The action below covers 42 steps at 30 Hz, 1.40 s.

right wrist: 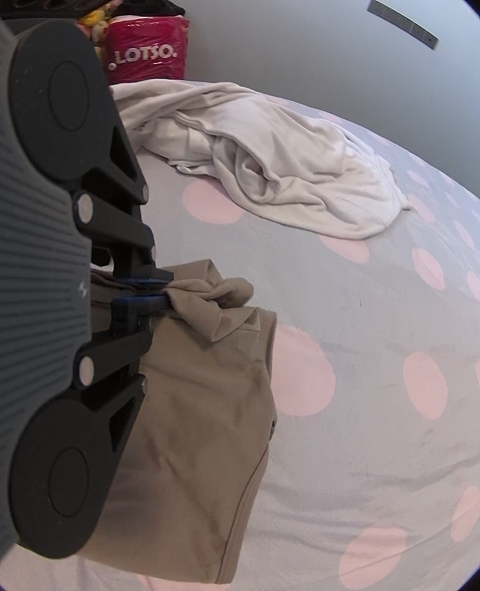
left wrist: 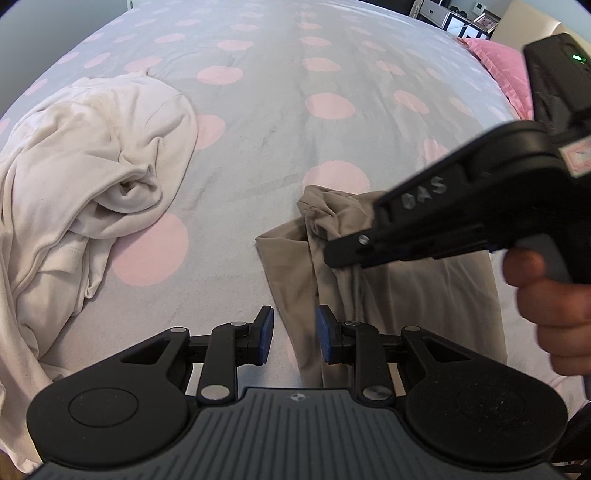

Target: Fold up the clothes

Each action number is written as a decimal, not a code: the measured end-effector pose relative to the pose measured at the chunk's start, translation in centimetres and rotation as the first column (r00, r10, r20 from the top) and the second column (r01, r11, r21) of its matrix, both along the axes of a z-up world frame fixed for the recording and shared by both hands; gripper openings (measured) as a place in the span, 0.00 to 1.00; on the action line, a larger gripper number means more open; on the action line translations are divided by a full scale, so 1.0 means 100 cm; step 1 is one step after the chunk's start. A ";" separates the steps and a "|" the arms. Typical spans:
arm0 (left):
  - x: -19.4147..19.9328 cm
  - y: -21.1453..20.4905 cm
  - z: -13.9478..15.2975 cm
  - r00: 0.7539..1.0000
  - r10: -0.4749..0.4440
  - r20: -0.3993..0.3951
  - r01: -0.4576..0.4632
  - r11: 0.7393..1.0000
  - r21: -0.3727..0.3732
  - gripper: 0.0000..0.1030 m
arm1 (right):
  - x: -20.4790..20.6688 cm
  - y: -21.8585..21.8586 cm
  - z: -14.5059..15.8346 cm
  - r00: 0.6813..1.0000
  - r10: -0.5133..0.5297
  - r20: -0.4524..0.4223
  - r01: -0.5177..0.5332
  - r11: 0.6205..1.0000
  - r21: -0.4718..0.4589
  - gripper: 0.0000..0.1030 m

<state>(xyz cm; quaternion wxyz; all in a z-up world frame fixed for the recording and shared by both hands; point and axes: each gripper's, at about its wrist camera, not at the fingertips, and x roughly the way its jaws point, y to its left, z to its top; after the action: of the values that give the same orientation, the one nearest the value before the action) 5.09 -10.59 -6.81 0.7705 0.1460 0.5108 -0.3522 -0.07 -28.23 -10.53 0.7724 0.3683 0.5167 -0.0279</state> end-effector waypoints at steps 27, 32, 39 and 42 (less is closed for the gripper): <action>-0.009 -0.020 0.014 0.998 0.008 0.057 0.000 0.990 -0.139 0.32 | -0.160 -0.058 0.021 0.998 -0.052 0.033 0.060 0.944 -0.324 0.31; -0.001 -0.035 -0.007 0.993 -0.019 0.113 0.021 1.000 -0.023 0.13 | -0.161 -0.056 0.009 0.997 -0.048 0.067 0.066 0.950 -0.304 0.27; 0.011 -0.043 -0.031 0.991 0.013 0.132 -0.020 0.999 0.051 0.06 | -0.135 -0.056 -0.014 0.997 -0.057 0.051 0.070 0.948 -0.310 0.26; 0.014 -0.046 -0.035 0.990 0.014 0.139 -0.023 0.998 0.065 0.06 | -0.131 -0.062 -0.025 0.997 -0.074 0.030 0.079 0.952 -0.295 0.27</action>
<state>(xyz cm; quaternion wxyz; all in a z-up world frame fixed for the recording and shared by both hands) 6.50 -15.20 -10.33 0.8020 0.1908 0.4689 -0.3171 -13.16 -34.47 -13.03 0.8219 0.2684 0.4849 -0.1314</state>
